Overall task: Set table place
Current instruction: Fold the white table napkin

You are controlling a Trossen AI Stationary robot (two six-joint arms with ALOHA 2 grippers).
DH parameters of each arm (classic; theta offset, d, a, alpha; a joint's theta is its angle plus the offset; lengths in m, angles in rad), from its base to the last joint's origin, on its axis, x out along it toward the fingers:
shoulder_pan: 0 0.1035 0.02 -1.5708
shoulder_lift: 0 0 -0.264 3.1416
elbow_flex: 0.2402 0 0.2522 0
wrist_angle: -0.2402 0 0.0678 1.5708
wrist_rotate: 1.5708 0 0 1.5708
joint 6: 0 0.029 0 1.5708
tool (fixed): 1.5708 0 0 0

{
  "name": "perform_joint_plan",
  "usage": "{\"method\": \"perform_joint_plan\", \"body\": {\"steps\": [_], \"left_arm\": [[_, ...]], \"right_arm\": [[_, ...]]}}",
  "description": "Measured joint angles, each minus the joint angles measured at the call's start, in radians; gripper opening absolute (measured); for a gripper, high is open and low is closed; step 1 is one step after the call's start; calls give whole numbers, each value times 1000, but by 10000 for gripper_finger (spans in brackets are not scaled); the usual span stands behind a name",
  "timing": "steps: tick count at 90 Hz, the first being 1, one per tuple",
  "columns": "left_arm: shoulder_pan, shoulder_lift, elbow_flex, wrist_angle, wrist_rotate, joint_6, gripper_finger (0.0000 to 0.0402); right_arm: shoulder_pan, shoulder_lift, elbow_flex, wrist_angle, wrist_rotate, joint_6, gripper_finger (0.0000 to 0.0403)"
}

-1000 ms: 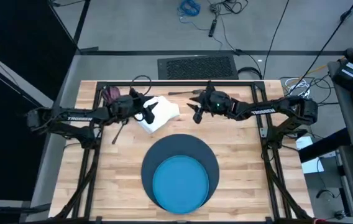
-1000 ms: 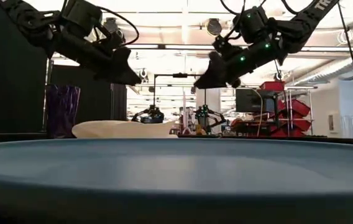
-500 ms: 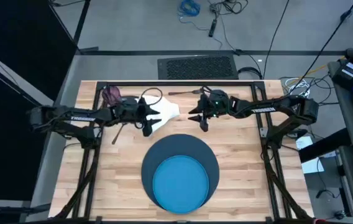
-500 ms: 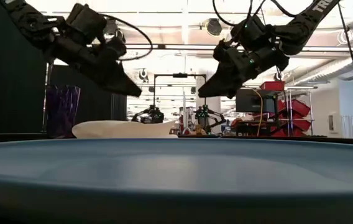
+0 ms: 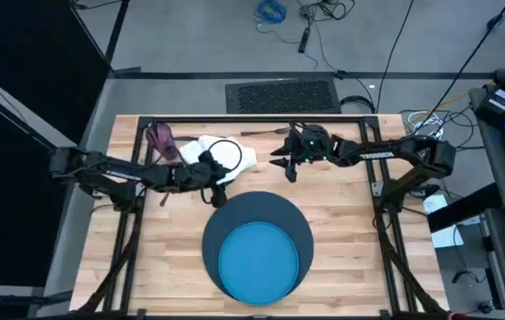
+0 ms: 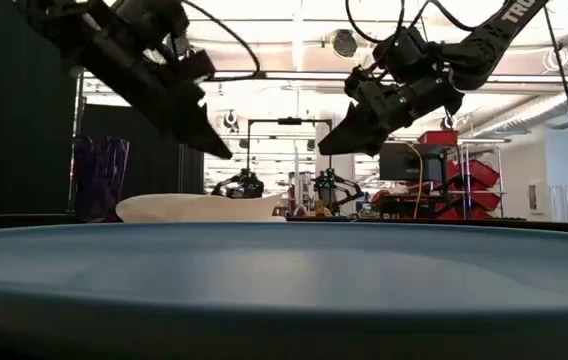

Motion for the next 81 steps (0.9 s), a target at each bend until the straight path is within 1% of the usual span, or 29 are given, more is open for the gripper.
{"method": "perform_joint_plan", "body": {"steps": [21, 29, 41, 54, 63, 81], "left_arm": [[-27, 10, 2, -28, -33, -62, 169], [-37, 34, 0, -74, -62, -63, 169], [-37, 88, 1, -68, -67, -63, 169], [-37, 138, 1, -64, -112, -60, 169], [-37, 170, 1, -66, -122, -60, 169], [-37, 227, 1, -70, -224, -60, 169]], "right_arm": [[-13, 0, 0, 11, -1, 0, 130], [-13, 0, 0, 11, -1, 0, 130], [-13, 0, 0, 11, -2, 0, 130], [-13, 0, 0, 10, -2, 0, 130], [-13, 0, 0, 9, -2, 0, 130], [-13, 0, 0, 5, -2, 0, 130]]}}
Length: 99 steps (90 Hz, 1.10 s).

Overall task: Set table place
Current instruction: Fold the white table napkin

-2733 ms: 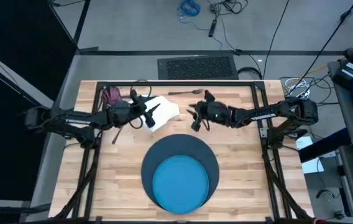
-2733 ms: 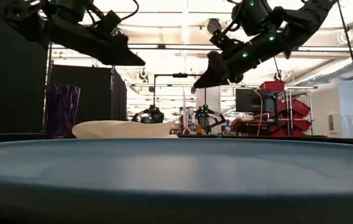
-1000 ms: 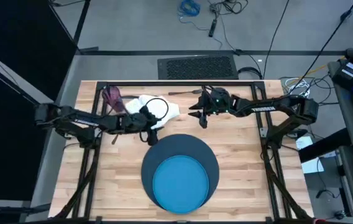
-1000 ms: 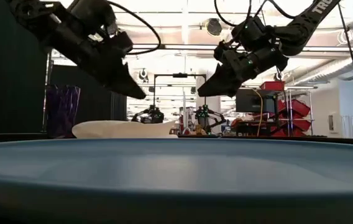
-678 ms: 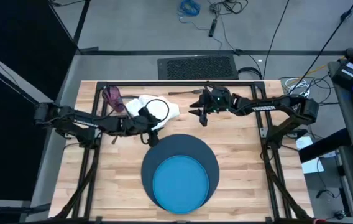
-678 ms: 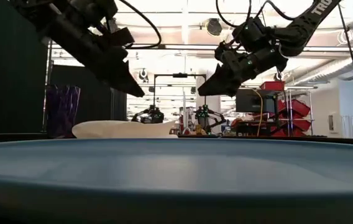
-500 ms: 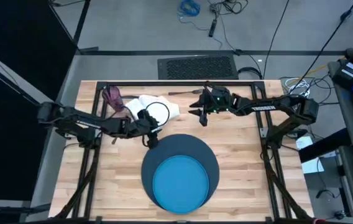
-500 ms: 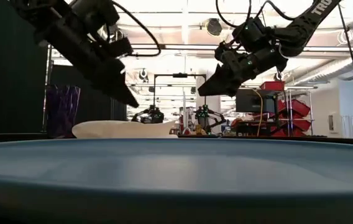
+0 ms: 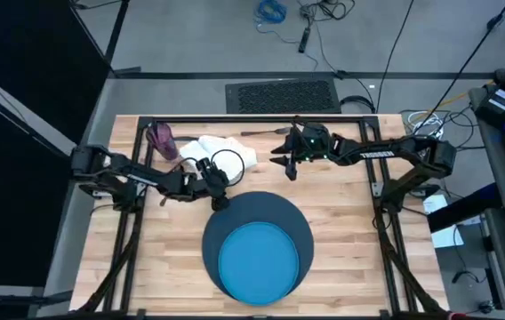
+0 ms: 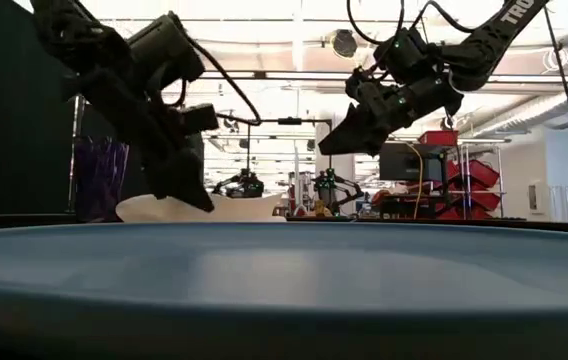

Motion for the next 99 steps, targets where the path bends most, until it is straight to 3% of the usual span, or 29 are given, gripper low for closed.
{"method": "perform_joint_plan", "body": {"steps": [34, 41, 52, 63, 88, 99], "left_arm": [[0, 16, 0, 3, -75, -3, 161], [0, 16, 0, 8, -76, -11, 127], [0, 16, 7, 8, -69, -25, 25], [0, 16, 33, 9, -47, -7, 3], [-42, 10, 241, 25, -14, 194, 0], [-69, 10, 366, -100, -14, 248, 0]], "right_arm": [[0, 0, 0, -3, 0, 3, 130], [0, 0, 0, -3, 0, 3, 130], [0, 0, 0, -3, 0, 4, 130], [1, 0, 0, -3, 0, 4, 130], [6, 0, 0, -3, 0, 4, 130], [31, 0, 0, 2, 6, -13, 130]]}}
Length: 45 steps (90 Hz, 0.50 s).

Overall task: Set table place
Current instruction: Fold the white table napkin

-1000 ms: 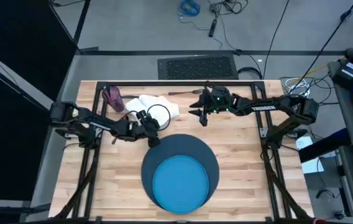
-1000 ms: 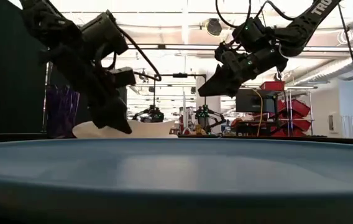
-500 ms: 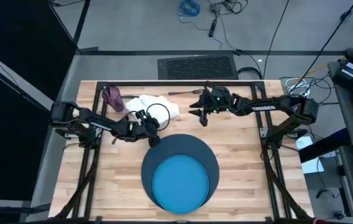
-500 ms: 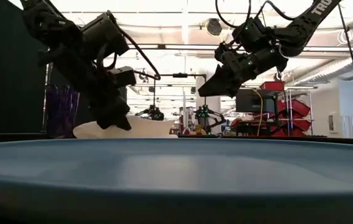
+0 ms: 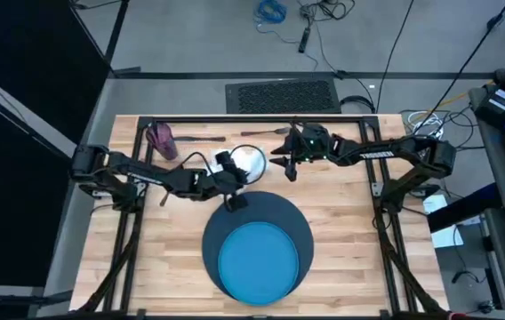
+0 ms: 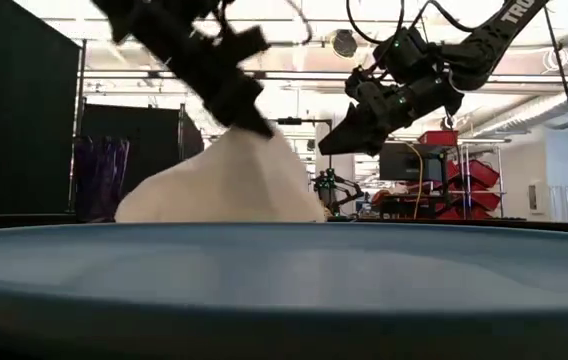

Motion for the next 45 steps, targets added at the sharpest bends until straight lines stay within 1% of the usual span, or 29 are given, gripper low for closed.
{"method": "perform_joint_plan", "body": {"steps": [10, 28, 37, 45], "left_arm": [[-19, -1, 72, -122, -1, -10, 0], [-37, -1, 74, -192, -4, -41, 0], [-38, 0, 72, -217, -7, -62, 0], [-38, -1, 72, -216, -10, -66, 0]], "right_arm": [[28, 0, 0, 34, 27, -25, 130], [50, 0, 0, 65, 103, -61, 130], [50, 0, 0, 44, 91, -41, 130], [49, 0, 0, 7, 25, -15, 130]]}}
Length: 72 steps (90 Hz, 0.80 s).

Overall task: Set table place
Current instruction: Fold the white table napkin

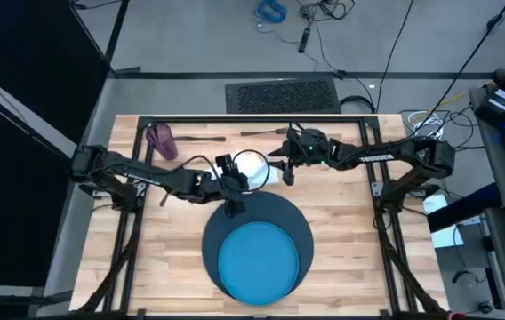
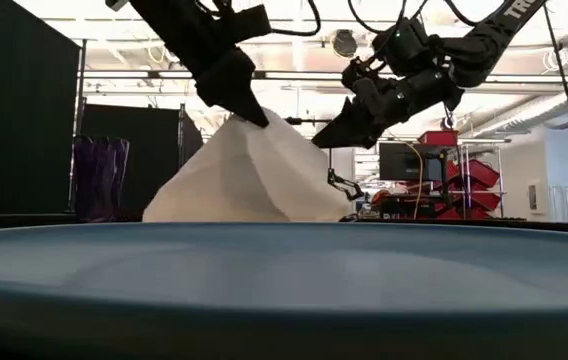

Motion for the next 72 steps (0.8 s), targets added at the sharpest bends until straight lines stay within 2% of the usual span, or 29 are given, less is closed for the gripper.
{"method": "perform_joint_plan", "body": {"steps": [36, 61, 67, 72], "left_arm": [[-4, 0, 0, 17, -3, -1, 0], [-6, 0, 0, 22, -3, -1, 0], [-7, 0, -1, 21, -3, -1, 0], [-7, 0, -1, 20, -3, -1, 0]], "right_arm": [[3, 6, 0, -33, -30, -12, 130], [7, 93, 0, 31, -25, -18, 129], [7, 117, 0, 72, -22, -22, 120], [7, 132, 0, 87, -25, -32, 97]]}}
